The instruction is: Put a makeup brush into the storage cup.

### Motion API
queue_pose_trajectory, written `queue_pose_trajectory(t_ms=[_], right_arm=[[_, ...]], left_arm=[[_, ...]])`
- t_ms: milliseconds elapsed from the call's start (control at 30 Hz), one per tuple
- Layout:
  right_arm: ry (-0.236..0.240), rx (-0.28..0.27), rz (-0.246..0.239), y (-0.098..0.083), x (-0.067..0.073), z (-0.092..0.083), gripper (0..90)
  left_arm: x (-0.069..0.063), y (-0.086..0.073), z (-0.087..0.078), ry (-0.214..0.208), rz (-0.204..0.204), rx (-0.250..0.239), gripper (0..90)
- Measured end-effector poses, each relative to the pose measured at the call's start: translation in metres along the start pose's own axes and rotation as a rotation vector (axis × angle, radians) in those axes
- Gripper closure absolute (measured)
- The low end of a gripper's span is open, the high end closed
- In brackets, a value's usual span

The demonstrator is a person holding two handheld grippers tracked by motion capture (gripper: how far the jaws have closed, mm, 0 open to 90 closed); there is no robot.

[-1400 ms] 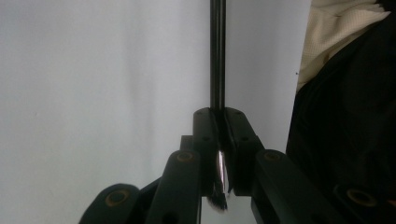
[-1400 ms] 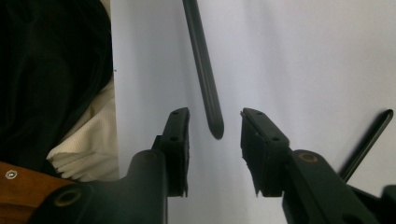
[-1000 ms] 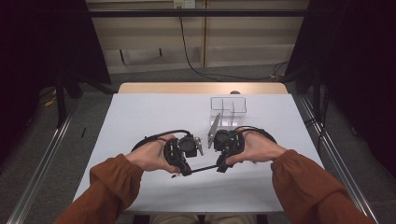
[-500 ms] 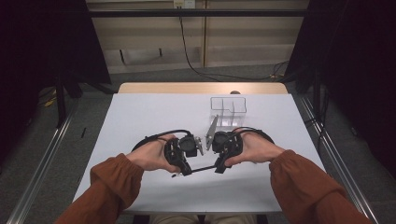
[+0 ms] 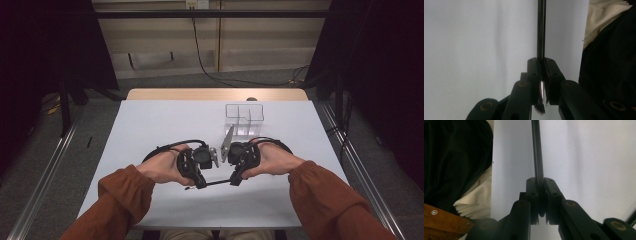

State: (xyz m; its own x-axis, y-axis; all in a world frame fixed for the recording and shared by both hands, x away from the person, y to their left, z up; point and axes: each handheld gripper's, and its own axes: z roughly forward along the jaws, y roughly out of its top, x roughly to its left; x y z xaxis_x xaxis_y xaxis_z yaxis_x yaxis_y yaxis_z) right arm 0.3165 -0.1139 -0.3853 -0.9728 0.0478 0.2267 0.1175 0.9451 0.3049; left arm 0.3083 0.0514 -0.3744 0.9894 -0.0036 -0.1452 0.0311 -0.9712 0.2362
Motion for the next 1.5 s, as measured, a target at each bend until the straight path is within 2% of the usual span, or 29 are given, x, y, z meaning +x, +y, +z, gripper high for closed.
queue_pose_trajectory(t_ms=[33, 67, 100, 133, 167, 200, 267, 400, 467, 500, 533, 567, 600, 633, 667, 733, 767, 800, 833, 967, 1033, 1067, 1133, 1267, 1300, 1367, 1400, 1433, 1500], right_arm=[[0.002, -0.001, 0.000, -0.001, 0.000, 0.000, 83.8], [-0.003, -0.010, -0.001, -0.001, -0.001, -0.001, 83.9], [0.000, -0.011, 0.003, -0.002, -0.001, -0.001, 84.0], [-0.003, -0.014, 0.002, -0.002, -0.001, -0.001, 83.9], [-0.002, -0.017, 0.004, -0.002, 0.000, -0.001, 84.2], [0.003, -0.013, 0.004, -0.002, 0.000, -0.001, 84.3], [0.000, -0.015, -0.003, -0.002, 0.001, -0.001, 84.5], [0.012, -0.018, 0.007, -0.005, 0.001, -0.002, 84.5], [0.013, -0.038, -0.003, -0.006, -0.001, -0.001, 84.6], [0.015, -0.032, 0.011, -0.007, 0.000, -0.001, 84.6], [0.015, -0.032, 0.010, -0.007, 0.000, -0.001, 84.6], [0.011, -0.032, 0.007, -0.007, 0.000, 0.000, 84.7], [0.009, -0.037, 0.003, -0.007, -0.001, 0.000, 84.7], [0.008, -0.039, 0.005, -0.007, -0.002, 0.000, 84.7], [0.009, -0.042, 0.005, -0.007, -0.002, 0.000, 84.7], [0.008, -0.046, 0.001, -0.006, -0.001, 0.000, 84.7], [0.006, -0.047, -0.001, -0.006, -0.001, 0.000, 84.7], [0.006, -0.048, -0.003, -0.006, -0.001, 0.000, 84.7], [0.002, -0.052, 0.001, -0.007, -0.001, 0.000, 84.7], [0.000, -0.048, 0.031, -0.010, -0.002, -0.002, 84.7], [-0.007, -0.054, 0.030, -0.011, -0.003, -0.002, 84.7], [-0.007, -0.051, 0.035, -0.012, -0.003, -0.003, 84.8], [-0.013, -0.056, 0.044, -0.014, -0.003, -0.003, 84.7], [-0.019, -0.062, 0.060, -0.018, -0.003, -0.005, 84.7], [-0.022, -0.065, 0.064, -0.020, -0.002, -0.006, 84.7], [-0.032, -0.078, 0.069, -0.023, -0.002, -0.007, 84.7], [-0.041, -0.084, 0.072, -0.024, -0.001, -0.008, 84.7], [-0.044, -0.094, 0.076, -0.025, 0.000, -0.010, 84.7], [-0.050, -0.119, 0.084, -0.029, 0.001, -0.012, 84.7]], left_arm=[[-0.004, -0.001, 0.003, 0.006, -0.055, -0.039, 83.9], [-0.002, -0.001, 0.002, -0.002, -0.039, -0.025, 83.8], [-0.003, -0.002, 0.003, 0.009, -0.052, -0.044, 83.8], [-0.002, -0.002, 0.002, 0.015, -0.039, -0.037, 83.8], [-0.001, -0.002, 0.002, -0.002, -0.042, -0.045, 83.5], [-0.002, -0.003, 0.002, 0.020, -0.033, -0.051, 83.4], [-0.003, -0.003, 0.001, 0.021, -0.022, -0.048, 83.3], [-0.003, -0.006, 0.001, 0.014, -0.039, -0.080, 82.5], [-0.002, -0.008, 0.001, 0.009, -0.051, -0.091, 81.9], [-0.002, -0.009, 0.002, 0.011, -0.058, -0.102, 81.3], [0.000, -0.010, 0.002, -0.006, -0.059, -0.101, 80.7], [-0.001, -0.011, 0.002, 0.005, -0.072, -0.117, 79.0], [0.000, -0.012, 0.002, 0.008, -0.072, -0.122, 77.0], [0.002, -0.013, 0.001, -0.014, -0.088, -0.140, 74.7], [0.002, -0.014, 0.001, -0.017, -0.098, -0.150, 73.3], [0.004, -0.015, 0.000, -0.011, -0.099, -0.162, 69.2], [0.005, -0.016, -0.001, -0.003, -0.096, -0.163, 64.6], [0.004, -0.017, 0.000, 0.014, -0.112, -0.173, 60.8], [0.006, -0.018, -0.001, 0.020, -0.105, -0.171, 57.7], [0.008, -0.021, -0.001, 0.024, -0.152, -0.202, 41.7], [0.010, -0.025, -0.002, 0.029, -0.171, -0.226, 39.9], [0.010, -0.026, -0.002, 0.029, -0.184, -0.237, 33.8], [0.010, -0.028, -0.003, 0.057, -0.209, -0.256, 25.1], [0.007, -0.033, -0.009, 0.128, -0.224, -0.284, 15.9], [0.005, -0.035, -0.011, 0.132, -0.222, -0.302, 13.2], [0.005, -0.038, -0.013, 0.139, -0.246, -0.342, 11.4], [0.006, -0.040, -0.014, 0.152, -0.248, -0.346, 9.4], [0.007, -0.043, -0.015, 0.166, -0.264, -0.361, 8.5], [0.010, -0.048, -0.015, 0.160, -0.297, -0.397, 7.4]])
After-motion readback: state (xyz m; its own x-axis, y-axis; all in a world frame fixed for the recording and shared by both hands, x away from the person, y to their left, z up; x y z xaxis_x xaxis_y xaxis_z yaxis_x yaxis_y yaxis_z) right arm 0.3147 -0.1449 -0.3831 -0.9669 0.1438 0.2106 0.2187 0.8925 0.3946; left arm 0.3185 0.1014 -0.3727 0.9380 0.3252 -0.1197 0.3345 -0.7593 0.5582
